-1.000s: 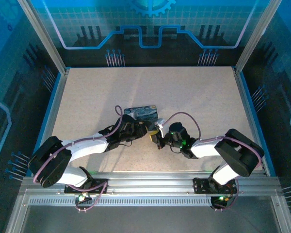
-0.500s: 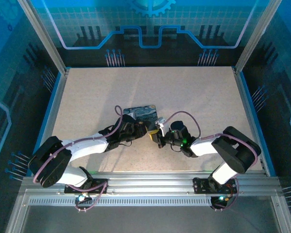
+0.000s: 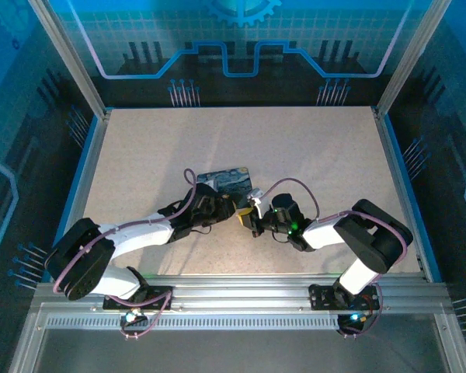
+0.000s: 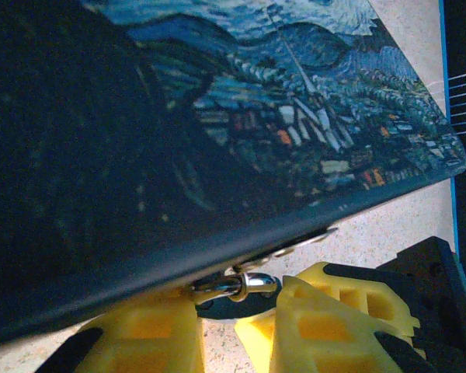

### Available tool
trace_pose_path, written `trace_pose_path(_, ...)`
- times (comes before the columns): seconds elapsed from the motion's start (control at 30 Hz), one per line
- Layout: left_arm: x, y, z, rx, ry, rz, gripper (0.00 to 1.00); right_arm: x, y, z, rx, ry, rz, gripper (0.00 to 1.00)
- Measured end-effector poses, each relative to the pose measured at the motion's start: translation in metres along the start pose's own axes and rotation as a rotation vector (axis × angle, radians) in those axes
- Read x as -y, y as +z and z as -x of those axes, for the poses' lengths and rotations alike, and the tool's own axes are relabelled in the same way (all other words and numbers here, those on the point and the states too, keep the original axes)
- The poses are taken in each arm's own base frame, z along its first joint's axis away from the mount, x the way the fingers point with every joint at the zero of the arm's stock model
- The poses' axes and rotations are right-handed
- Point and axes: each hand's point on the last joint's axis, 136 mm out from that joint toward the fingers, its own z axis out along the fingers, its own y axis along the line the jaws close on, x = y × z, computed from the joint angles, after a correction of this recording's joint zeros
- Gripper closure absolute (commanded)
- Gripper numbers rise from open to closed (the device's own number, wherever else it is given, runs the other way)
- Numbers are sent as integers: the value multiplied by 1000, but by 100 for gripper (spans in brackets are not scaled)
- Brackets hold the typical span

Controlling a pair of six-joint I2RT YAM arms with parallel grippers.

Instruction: Unlock a padlock with a key

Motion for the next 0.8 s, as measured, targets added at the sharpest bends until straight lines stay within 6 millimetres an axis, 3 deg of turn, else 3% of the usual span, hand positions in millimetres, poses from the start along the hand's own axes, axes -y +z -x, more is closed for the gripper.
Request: trace_pose_path(0.8,0,0,0,-1,0,-1,80,6,-2,2,14,-7,-14,100)
